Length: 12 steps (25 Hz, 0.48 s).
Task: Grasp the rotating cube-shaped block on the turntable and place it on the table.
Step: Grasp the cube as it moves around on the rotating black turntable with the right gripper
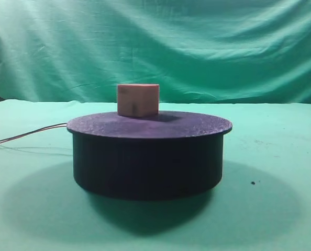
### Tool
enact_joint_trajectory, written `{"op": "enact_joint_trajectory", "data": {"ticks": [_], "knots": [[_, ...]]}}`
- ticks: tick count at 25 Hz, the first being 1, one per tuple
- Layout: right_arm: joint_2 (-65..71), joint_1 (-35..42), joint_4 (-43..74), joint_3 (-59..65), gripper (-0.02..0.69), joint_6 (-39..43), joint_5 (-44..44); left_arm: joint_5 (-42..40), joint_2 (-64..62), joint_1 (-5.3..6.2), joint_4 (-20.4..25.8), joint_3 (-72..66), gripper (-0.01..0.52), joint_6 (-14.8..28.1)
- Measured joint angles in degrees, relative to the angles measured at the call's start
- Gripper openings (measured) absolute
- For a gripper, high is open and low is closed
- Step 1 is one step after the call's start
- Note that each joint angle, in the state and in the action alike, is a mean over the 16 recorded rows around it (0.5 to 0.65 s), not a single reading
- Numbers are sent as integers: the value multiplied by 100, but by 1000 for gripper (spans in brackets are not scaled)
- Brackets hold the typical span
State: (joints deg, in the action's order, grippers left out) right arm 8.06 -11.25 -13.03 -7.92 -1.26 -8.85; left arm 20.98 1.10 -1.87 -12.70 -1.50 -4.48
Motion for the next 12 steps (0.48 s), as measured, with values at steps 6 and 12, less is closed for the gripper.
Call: {"op": "enact_joint_trajectory", "data": {"ticks": [6,12], "knots": [[1367,1,-90,-853,0,-52,-1185,0,0,0,0,0,0,0],[2904,-116,-274,-1410,0,-401,-2122,0,0,0,0,0,0,0]]}}
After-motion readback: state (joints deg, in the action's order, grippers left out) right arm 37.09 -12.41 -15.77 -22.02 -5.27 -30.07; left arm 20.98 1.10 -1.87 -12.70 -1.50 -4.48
